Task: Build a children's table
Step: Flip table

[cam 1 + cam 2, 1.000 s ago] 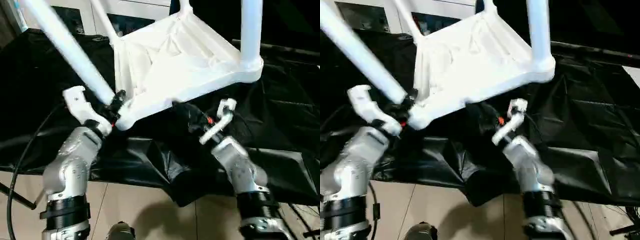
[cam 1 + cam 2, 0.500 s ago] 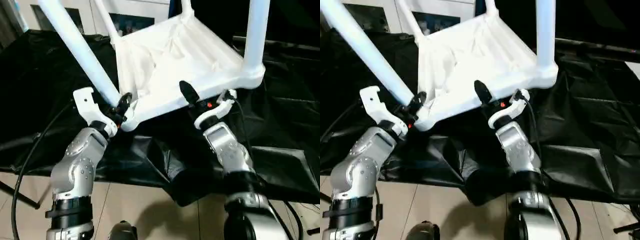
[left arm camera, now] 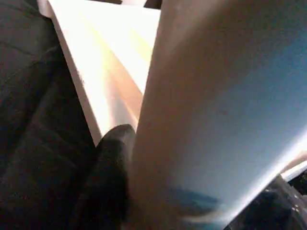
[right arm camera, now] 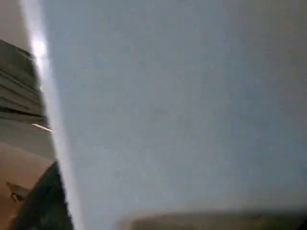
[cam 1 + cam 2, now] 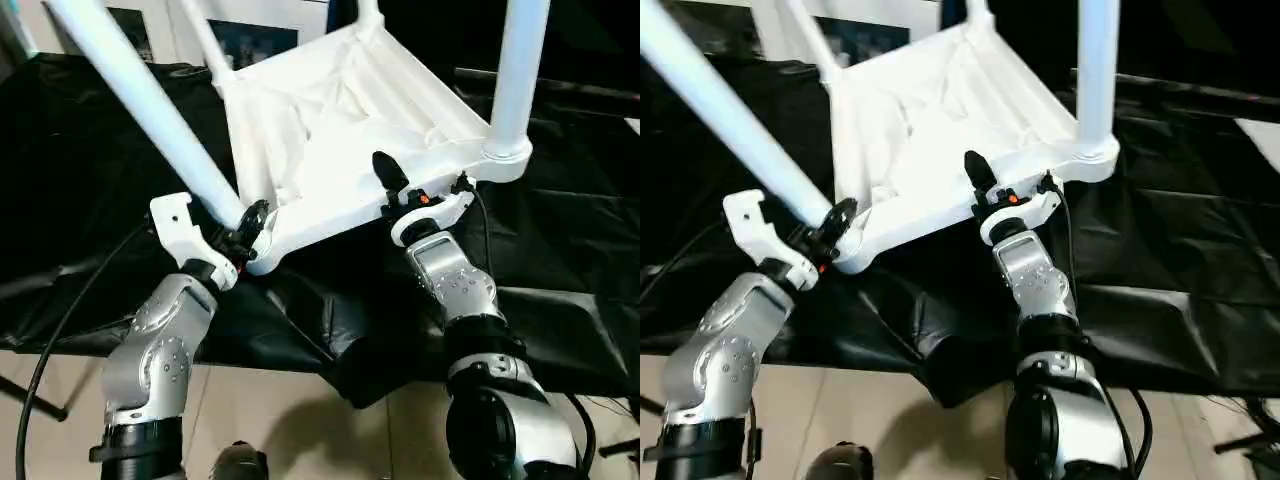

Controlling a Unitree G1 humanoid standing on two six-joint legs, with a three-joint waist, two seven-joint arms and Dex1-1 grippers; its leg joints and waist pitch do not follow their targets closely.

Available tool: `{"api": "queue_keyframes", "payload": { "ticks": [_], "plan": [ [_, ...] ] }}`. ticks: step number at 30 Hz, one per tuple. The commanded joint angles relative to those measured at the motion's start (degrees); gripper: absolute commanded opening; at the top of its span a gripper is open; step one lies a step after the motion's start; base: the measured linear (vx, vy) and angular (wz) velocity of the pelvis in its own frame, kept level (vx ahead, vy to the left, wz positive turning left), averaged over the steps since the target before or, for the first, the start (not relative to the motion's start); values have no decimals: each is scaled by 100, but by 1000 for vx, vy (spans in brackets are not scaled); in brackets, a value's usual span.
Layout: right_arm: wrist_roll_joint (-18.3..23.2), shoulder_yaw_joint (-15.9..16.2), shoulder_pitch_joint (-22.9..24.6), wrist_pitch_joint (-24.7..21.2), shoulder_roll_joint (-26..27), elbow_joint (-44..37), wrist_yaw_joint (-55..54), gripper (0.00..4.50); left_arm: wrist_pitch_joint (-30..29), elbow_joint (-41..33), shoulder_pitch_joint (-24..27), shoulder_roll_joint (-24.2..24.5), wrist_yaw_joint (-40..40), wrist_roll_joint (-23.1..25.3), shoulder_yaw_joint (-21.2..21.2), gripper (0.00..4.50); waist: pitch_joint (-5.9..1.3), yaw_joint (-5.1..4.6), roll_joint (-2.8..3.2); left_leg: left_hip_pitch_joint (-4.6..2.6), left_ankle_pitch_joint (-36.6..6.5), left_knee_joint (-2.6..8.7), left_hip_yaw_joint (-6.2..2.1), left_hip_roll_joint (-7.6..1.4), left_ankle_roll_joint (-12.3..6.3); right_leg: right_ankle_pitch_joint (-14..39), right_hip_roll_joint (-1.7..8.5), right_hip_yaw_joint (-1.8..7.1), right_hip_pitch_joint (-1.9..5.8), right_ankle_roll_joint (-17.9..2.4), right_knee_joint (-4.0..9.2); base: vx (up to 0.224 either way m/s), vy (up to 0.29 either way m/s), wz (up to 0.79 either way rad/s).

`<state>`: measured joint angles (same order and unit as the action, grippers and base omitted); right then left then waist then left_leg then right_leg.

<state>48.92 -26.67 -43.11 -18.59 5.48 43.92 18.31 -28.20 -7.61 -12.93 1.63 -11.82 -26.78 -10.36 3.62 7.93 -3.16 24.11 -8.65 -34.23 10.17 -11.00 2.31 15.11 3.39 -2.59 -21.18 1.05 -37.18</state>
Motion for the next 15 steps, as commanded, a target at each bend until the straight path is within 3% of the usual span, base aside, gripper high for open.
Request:
{"api": "queue_keyframes", "payload": {
  "ticks": [1, 9, 11, 15],
  "plan": [
    [-48, -42, -124, -84, -31, 94, -12, 352, 94, -293, 27, -161, -260, -350, 97, 229, -475, -4, -19, -251, -41, 330, -49, -247, -107, -1422, 439, 187, 207, -900, 281, 0, 0, 0],
    [-105, 1, -87, -107, -64, 92, 49, 276, 105, -292, 40, -158, -230, -310, 124, 229, -448, -7, -15, -268, -464, 385, -47, -263, 149, -766, 452, 202, 171, -819, 348, 0, 0, 0],
    [-112, -21, -102, -73, -93, 127, 41, 258, 105, -274, 25, -147, -189, -252, 137, 299, -450, -11, 15, -273, -507, 390, -49, -264, 197, -749, 451, 204, 160, -792, 355, 0, 0, 0],
    [-143, -119, -131, 132, -171, 141, -71, 224, -75, -297, 7, -120, -251, -387, 135, 329, -464, 16, 10, -287, -553, 380, -35, -257, 315, -818, 452, 204, 147, -876, 337, 0, 0, 0]
  ]
}}
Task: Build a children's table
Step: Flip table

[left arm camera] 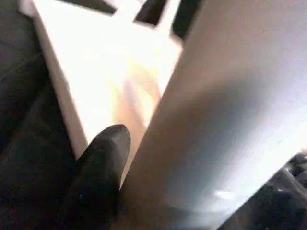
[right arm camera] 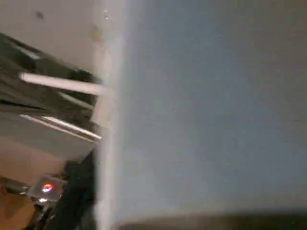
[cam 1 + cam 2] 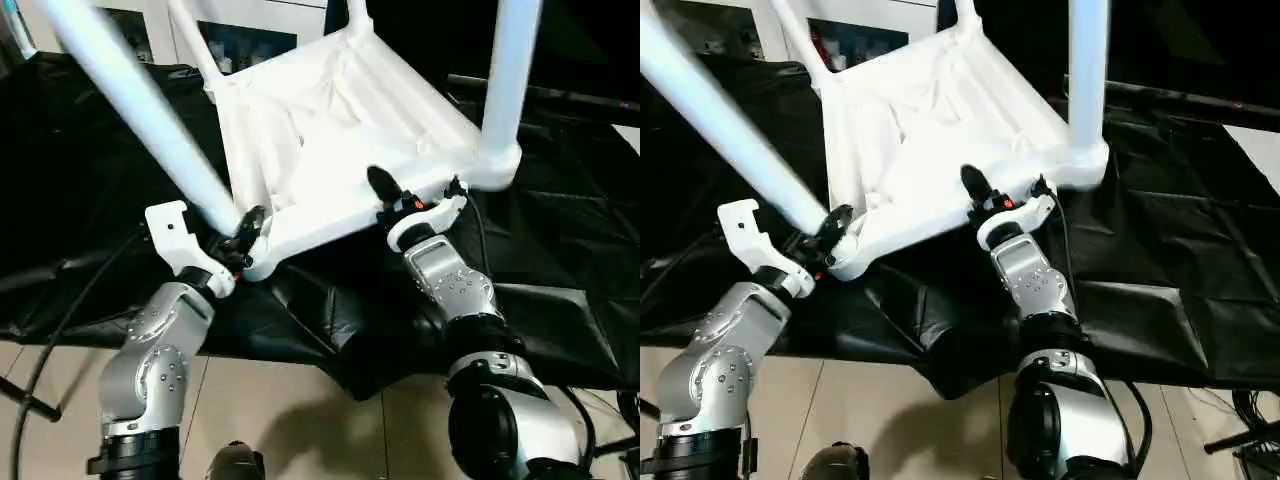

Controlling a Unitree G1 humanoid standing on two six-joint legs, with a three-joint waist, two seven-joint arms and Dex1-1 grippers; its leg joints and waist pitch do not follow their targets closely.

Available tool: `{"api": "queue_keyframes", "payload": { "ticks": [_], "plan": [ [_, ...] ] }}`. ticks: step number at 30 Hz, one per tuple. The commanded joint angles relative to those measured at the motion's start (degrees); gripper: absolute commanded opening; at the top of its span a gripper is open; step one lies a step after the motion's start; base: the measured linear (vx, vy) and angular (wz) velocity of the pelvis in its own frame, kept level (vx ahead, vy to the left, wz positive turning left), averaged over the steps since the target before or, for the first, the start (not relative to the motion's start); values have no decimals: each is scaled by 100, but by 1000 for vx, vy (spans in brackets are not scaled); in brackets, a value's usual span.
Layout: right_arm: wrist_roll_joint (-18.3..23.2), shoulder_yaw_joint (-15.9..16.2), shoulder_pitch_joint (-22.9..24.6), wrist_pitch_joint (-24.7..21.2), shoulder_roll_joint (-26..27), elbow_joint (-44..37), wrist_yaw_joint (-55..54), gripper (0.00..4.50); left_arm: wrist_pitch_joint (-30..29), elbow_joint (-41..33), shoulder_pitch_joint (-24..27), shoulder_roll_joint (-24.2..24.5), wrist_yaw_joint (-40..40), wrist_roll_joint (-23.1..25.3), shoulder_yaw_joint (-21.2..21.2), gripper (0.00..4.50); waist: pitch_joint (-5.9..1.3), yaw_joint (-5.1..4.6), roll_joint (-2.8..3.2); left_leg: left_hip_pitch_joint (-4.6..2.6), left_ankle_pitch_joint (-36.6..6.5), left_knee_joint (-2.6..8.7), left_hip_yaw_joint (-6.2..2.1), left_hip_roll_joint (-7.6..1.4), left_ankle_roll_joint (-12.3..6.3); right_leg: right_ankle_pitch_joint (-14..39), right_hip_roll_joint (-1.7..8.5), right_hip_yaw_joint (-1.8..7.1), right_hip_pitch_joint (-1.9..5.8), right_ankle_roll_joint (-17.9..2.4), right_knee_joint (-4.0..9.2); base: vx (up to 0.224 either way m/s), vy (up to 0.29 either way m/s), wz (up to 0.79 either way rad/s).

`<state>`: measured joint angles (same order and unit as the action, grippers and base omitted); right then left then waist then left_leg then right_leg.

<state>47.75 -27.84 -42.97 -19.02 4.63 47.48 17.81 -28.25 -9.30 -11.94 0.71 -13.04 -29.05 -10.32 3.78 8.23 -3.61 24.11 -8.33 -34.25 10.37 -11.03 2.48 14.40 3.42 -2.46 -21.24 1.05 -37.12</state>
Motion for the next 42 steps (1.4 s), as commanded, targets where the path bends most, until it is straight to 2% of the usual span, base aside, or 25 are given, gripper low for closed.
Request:
{"api": "queue_keyframes", "payload": {
  "ticks": [1, 2, 4, 5, 6, 7, 9, 12, 13, 15, 16, 19, 21, 24, 28, 29, 30, 31, 34, 37, 40, 42],
  "plan": [
    [-24, -24, -149, 206, -97, -230, -49, 217, -90, -146, -86, -5, -140, -150, 151, 341, -476, -27, 44, -270, -582, 386, -58, -252, 280, -786, 439, 190, 161, -871, 328, 0, 0, 0],
    [-22, -75, -160, 266, -123, -259, -114, 217, -119, -174, -73, 24, -133, -131, 172, 341, -484, -24, 20, -254, -475, 373, -58, -240, 202, -896, 444, 191, 179, -841, 315, 0, 0, 0],
    [-64, -106, -175, 378, -182, -278, -163, 212, -143, -190, -62, 46, -129, -121, 181, 351, -480, -12, 35, -264, -459, 367, -50, -244, 156, -911, 439, 195, 159, -825, 320, 0, 0, 0],
    [-104, -112, -184, 431, -217, -277, -170, 211, -157, -192, -56, 57, -132, -118, 183, 370, -477, -10, 36, -267, -480, 370, -48, -245, 156, -892, 433, 194, 154, -816, 323, 0, 0, 0],
    [-164, -110, -202, 505, -280, -271, -176, 211, -187, -188, -49, 79, -153, -125, 187, 370, -485, 4, 85, -267, -494, 368, -56, -244, 185, -893, 438, 192, 154, -804, 314, 0, 0, 0],
    [-164, -110, -202, 505, -280, -271, -176, 211, -187, -188, -49, 79, -153, -125, 187, 382, -480, -6, 55, -274, -524, 372, -51, -246, 203, -908, 417, 191, 148, -784, 321, 0, 0, 0],
    [-204, -108, -214, 552, -322, -266, -180, 211, -208, -185, -46, 93, -167, -130, 189, 391, -478, -3, 54, -270, -579, 378, -48, -243, 232, -843, 426, 192, 154, -780, 327, 0, 0, 0],
    [-269, -196, -290, 734, -449, -249, -233, 210, -337, -234, 20, 183, -254, -200, 229, 430, -475, 5, 51, -276, -640, 378, -43, -240, 271, -733, 433, 195, 145, -777, 335, 0, 0, 0],
    [-334, -296, -370, 987, -676, -303, -276, 210, -582, -354, 211, 413, -461, -240, 361, 430, -482, 6, 88, -284, -671, 380, -54, -245, 318, -676, 429, 184, 137, -757, 330, 0, 0, 0],
    [-344, -320, -391, 1058, -767, -362, -243, 210, -587, -384, 297, 526, -540, -159, 433, 444, -475, 24, 79, -306, -707, 368, -33, -243, 322, -630, 406, 192, 113, -731, 336, 0, 0, 0],
    [-344, -325, -411, 1132, -893, -435, -215, 210, -559, -405, 394, 656, -613, -54, 495, 449, -470, 55, 95, -311, -745, 370, -24, -245, 348, -577, 412, 196, 110, -707, 350, 0, 0, 0],
    [-435, -305, -417, 1178, -1079, -498, -250, 209, -542, -438, 478, 885, -724, 126, 606, 450, -477, 98, 68, -302, -693, 371, -19, -240, 372, -603, 401, 193, 114, -606, 342, 0, 0, 0],
    [-480, -312, -410, 1194, -1154, -509, -280, 209, -512, -455, 512, 1044, -806, 278, 718, 450, -485, 91, 60, -292, -666, 370, -21, -235, 379, -603, 400, 187, 122, -590, 334, 0, 0, 0],
    [-927, 36, -293, 1190, -1306, -663, -195, 207, -224, -468, 513, 1335, -969, 682, 978, 450, -477, 88, 54, -282, -694, 375, -14, -229, 364, -477, 403, 191, 113, -563, 352, 0, 0, 0],
    [-1202, 351, -164, 1188, -1361, -913, -177, 207, -15, -669, 425, 1522, -1118, 809, 1199, 450, -483, 29, 35, -259, -575, 357, -7, -216, 312, -612, 404, 198, 127, -639, 331, 0, 0, 0],
    [-1417, 528, -88, 1230, -1389, -1047, -250, 206, 131, -811, 355, 1665, -1303, 959, 1407, 450, -485, 17, 37, -265, -555, 354, -6, -215, 277, -617, 405, 197, 122, -662, 332, 0, 0, 0],
    [-1464, 560, -79, 1247, -1399, -1057, -265, 206, 138, -838, 343, 1680, -1327, 969, 1434, 450, -485, 17, 37, -265, -555, 354, -6, -215, 277, -617, 405, 197, 122, -662, 332, 0, 0, 0],
    [-1781, 760, -17, 1355, -1458, -1118, -365, 206, 186, -1014, 260, 1773, -1483, 1036, 1604, 450, -481, -9, 38, -265, -547, 348, 1, -215, 243, -582, 401, 199, 115, -691, 327, 0, 0, 0],
    [-2339, 1070, 29, 1567, -1540, -1186, -583, 205, 127, -1280, 77, 1789, -1578, 986, 1737, 450, -462, -33, 37, -272, -631, 354, 12, -217, 310, -405, 397, 204, 101, -755, 338, 0, 0, 0],
    [-2563, 1163, 35, 1672, -1528, -1252, -762, 205, 34, -1499, -20, 1849, -1709, 906, 1873, 450, -441, -35, 25, -294, -834, 364, 23, -220, 356, -95, 397, 220, 78, -721, 370, 0, 0, 0],
    [-2765, 1254, 37, 1705, -1513, -1318, -1009, 205, -187, -1797, -97, 1904, -1826, 744, 2021, 450, -442, -33, 44, -326, -980, 378, 12, -225, 448, 74, 380, 217, 51, -674, 373, 0, 0, 0],
    [-2984, 1390, 56, 1730, -1547, -1357, -1151, 205, -189, -1828, -192, 1928, -1784, 843, 2065, 450, -433, -33, 32, -332, -1118, 388, 13, -229, 506, 216, 375, 216, 36, -636, 388, 0, 0, 0]
  ]
}}
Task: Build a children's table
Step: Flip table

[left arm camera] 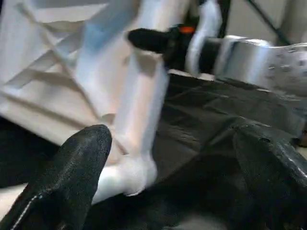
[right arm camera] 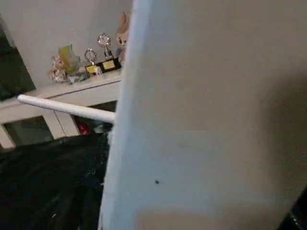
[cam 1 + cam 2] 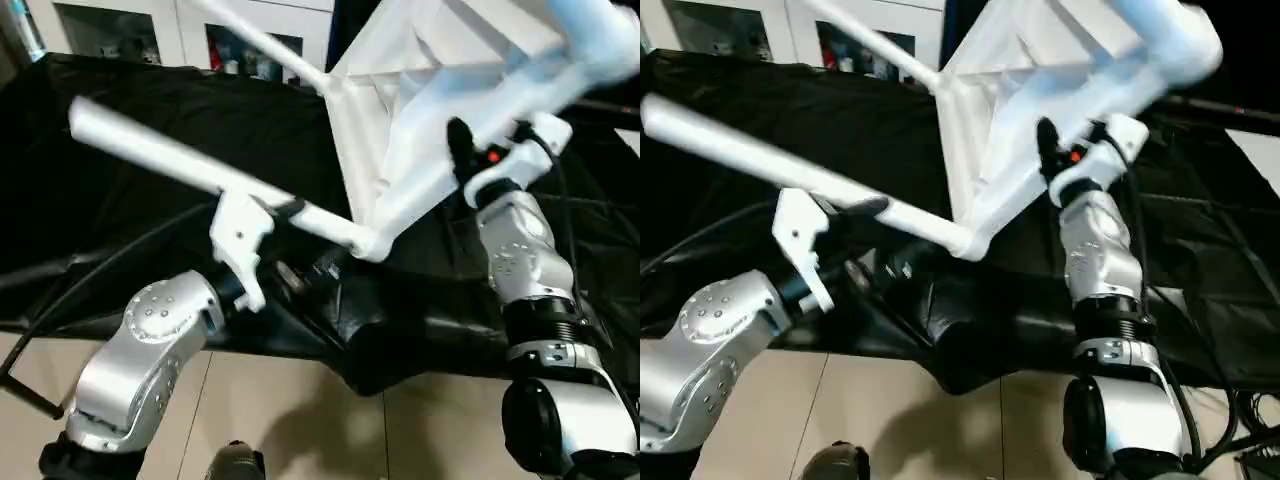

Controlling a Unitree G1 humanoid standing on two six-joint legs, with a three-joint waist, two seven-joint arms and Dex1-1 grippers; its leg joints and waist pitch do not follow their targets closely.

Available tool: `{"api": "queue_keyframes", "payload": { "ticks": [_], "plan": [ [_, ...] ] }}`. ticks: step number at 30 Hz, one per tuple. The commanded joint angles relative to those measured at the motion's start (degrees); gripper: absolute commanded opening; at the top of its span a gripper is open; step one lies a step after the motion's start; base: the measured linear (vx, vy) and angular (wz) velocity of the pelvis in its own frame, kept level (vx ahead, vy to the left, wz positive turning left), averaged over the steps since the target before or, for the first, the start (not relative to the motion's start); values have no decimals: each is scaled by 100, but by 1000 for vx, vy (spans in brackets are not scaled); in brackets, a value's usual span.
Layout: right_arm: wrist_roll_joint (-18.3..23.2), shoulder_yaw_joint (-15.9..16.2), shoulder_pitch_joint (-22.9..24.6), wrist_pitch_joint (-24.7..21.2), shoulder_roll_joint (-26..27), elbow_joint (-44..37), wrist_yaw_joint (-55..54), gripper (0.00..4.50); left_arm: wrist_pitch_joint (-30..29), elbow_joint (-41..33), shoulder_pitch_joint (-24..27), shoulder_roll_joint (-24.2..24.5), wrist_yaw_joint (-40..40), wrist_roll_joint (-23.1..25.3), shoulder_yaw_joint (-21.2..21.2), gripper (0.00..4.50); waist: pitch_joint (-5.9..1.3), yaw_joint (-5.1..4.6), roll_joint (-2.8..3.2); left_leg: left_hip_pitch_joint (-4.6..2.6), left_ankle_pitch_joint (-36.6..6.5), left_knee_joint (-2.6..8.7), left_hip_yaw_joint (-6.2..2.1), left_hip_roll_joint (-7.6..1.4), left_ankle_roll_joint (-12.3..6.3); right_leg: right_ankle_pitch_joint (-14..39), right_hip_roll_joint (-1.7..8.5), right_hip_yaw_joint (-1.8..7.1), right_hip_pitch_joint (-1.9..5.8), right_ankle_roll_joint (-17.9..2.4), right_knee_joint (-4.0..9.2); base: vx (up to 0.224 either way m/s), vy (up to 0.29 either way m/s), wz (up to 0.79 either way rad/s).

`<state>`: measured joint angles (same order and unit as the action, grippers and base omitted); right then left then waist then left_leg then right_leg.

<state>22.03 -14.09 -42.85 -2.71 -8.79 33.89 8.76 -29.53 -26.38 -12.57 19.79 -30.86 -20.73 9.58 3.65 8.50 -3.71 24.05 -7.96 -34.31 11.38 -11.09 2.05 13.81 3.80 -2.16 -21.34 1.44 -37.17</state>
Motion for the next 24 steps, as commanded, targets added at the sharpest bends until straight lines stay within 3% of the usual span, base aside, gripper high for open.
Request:
{"api": "queue_keyframes", "payload": {
  "ticks": [1, 5, 8, 13, 14, 22, 24],
  "plan": [
    [-520, 83, 53, 109, -226, -20, -324, 205, -65, -82, -205, -1, 86, 103, 52, 450, -413, -54, 48, -342, -1298, 400, -82, -222, 590, 441, 345, 191, 24, -652, 418, 0, 0, 0],
    [-946, 340, 84, 143, -348, -116, -533, 205, -73, 179, -588, 20, 428, 454, -157, 450, -391, -67, 27, -350, -1758, 433, -111, -223, 766, 1142, 375, 187, 6, -486, 485, 0, 0, 0],
    [-1296, 499, 154, 136, -375, -232, -816, 205, -57, 291, -823, 186, 542, 743, -153, 450, -401, -79, 25, -349, -1857, 439, -120, -214, 816, 1305, 393, 185, -22, -416, 501, 0, 0, 0],
    [-1609, 783, 230, 127, -380, -228, -965, 201, 15, 398, -1009, 302, 667, 1153, 43, 450, -401, -103, 30, -366, -2164, 450, -141, -215, 909, 1345, 390, 178, -66, -403, 499, 0, 0, 0],
    [-1624, 794, 229, 121, -373, -229, -965, 201, 6, 401, -1023, 297, 679, 1177, 55, 450, -407, -107, -5, -357, -2211, 451, -144, -207, 885, 1346, 397, 179, -61, -421, 503, 0, 0, 0],
    [-1818, 1033, 32, 166, -402, 363, -599, 200, 363, 629, -1153, 463, 741, 1696, 263, 450, -423, -125, 0, -309, -2076, 440, -153, -201, 802, 1135, 399, 174, -33, -454, 489, 0, 0, 0],
    [-1834, 1046, -7, 218, -396, 559, -544, 270, 695, 777, -1254, 467, 662, 1805, 294, 450, -432, -128, 15, -335, -2202, 441, -159, -204, 849, 1118, 389, 167, -52, -496, 484, 0, 0, 0]
  ]
}}
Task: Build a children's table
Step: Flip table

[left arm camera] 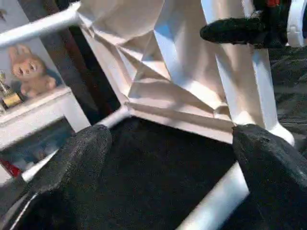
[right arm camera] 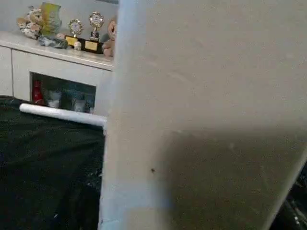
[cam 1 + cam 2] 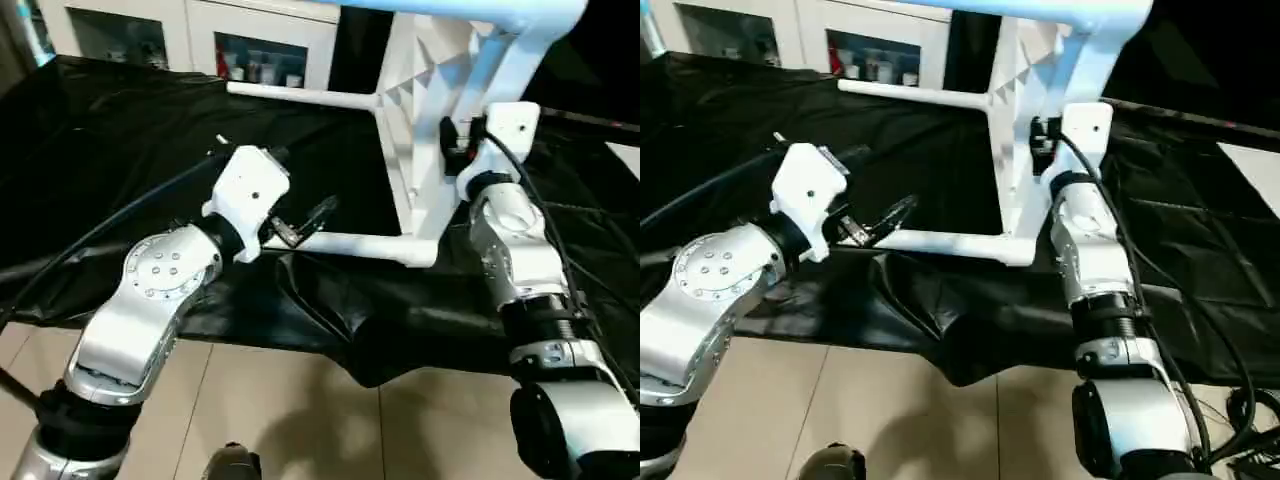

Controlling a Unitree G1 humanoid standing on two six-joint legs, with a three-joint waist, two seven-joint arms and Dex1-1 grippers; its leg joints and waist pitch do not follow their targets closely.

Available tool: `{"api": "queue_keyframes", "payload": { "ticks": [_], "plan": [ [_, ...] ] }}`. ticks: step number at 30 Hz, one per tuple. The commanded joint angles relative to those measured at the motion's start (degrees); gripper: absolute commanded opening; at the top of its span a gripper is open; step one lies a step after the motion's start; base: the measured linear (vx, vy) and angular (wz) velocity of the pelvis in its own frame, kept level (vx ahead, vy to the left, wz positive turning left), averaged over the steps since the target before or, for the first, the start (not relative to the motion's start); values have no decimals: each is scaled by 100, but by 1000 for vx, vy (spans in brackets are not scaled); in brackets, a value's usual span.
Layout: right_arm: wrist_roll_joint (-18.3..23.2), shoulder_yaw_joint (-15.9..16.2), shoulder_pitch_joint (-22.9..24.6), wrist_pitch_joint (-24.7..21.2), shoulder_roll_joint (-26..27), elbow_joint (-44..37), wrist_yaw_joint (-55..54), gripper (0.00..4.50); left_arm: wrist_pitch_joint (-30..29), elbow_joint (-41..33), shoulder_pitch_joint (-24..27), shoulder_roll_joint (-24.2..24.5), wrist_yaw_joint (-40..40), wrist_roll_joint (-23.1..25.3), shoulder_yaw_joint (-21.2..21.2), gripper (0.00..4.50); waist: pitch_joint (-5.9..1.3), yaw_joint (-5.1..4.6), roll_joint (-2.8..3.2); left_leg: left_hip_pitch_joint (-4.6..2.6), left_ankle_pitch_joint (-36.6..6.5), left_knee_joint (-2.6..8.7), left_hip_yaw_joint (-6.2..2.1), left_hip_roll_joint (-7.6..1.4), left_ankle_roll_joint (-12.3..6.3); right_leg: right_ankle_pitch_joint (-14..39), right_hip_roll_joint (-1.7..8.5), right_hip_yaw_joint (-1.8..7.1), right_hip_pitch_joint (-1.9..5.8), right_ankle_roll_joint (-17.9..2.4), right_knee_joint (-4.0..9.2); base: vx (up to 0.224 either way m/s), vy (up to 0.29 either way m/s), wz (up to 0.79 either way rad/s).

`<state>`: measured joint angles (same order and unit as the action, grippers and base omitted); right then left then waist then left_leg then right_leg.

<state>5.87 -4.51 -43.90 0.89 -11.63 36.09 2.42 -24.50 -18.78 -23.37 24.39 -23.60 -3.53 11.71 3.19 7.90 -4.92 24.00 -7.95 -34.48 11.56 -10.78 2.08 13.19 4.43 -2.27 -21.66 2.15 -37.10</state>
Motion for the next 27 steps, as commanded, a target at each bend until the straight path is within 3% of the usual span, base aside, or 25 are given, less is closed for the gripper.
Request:
{"api": "queue_keyframes", "payload": {
  "ticks": [1, 4, 5, 9, 12, 14, 16, 19, 23, 25, 26, 27],
  "plan": [
    [-231, 99, 75, -149, -114, 437, 107, 270, 198, 91, -266, -43, 23, 134, 61, 450, -388, -72, 139, -325, -2212, 464, -184, -235, 860, 1150, 322, 175, -10, -579, 472, 0, 0, 0],
    [-271, 112, 55, -144, -122, 513, 61, 291, 202, 138, -345, -80, 14, 126, 50, 450, -387, -82, 141, -329, -2334, 461, -184, -228, 892, 1187, 335, 178, -21, -633, 476, 0, 0, 0],
    [-253, 108, 60, -134, -107, 586, 82, 291, 53, 140, -452, -68, 146, 277, 58, 450, -415, -81, 111, -296, -2150, 451, -182, -229, 834, 1010, 338, 176, 16, -659, 448, 0, 0, 0],
    [-280, 150, 81, -129, -101, 701, 143, 291, 137, 186, -611, 52, 211, 562, 117, 450, -421, -65, 115, -267, -1711, 425, -161, -226, 708, 627, 321, 169, 38, -666, 424, 0, 0, 0],
    [-322, 183, 104, -65, -91, 813, 202, 291, 682, 277, -749, 61, 204, 653, 48, 450, -425, -57, 115, -276, -1642, 418, -155, -233, 704, 567, 320, 168, 39, -702, 419, 0, 0, 0],
    [-258, 137, 76, 42, -51, 933, 320, 291, 1147, 362, -896, 221, 269, 1036, 128, 450, -427, -52, 117, -274, -1649, 420, -161, -237, 679, 498, 315, 165, 46, -708, 414, 0, 0, 0],
    [-231, 124, 61, 75, -35, 969, 344, 257, 1369, 422, -990, 273, 398, 1219, 126, 450, -432, -52, 124, -287, -1638, 414, -156, -239, 686, 451, 312, 164, 37, -722, 396, 0, 0, 0],
    [-202, 116, 4, 116, -12, 1062, 415, 235, 2189, 548, -1322, 456, 811, 1724, 75, 450, -432, -45, 129, -282, -1689, 421, -170, -247, 678, 462, 322, 165, 49, -707, 403, 0, 0, 0],
    [-209, 111, -28, 124, -9, 1107, 399, 218, 2484, 621, -1468, 581, 913, 1969, 80, 450, -428, -46, 142, -300, -1714, 413, -157, -251, 725, 439, 324, 164, 23, -771, 381, 0, 0, 0],
    [-212, 105, -36, 147, -3, 1128, 395, 210, 2735, 758, -1571, 646, 1057, 2178, 55, 450, -426, -50, 163, -299, -1770, 414, -158, -246, 739, 493, 321, 167, 14, -769, 399, 0, 0, 0],
    [-215, 101, -35, 162, 4, 1132, 400, 210, 2880, 894, -1650, 693, 1181, 2346, 31, 450, -433, -44, 201, -313, -1821, 414, -163, -242, 764, 516, 324, 167, 7, -765, 393, 0, 0, 0],
    [-214, 99, -33, 164, 5, 1128, 405, 209, 2897, 943, -1681, 713, 1217, 2405, 30, 450, -425, -51, 189, -310, -1860, 418, -162, -242, 762, 549, 315, 169, 1, -760, 404, 0, 0, 0]
  ]
}}
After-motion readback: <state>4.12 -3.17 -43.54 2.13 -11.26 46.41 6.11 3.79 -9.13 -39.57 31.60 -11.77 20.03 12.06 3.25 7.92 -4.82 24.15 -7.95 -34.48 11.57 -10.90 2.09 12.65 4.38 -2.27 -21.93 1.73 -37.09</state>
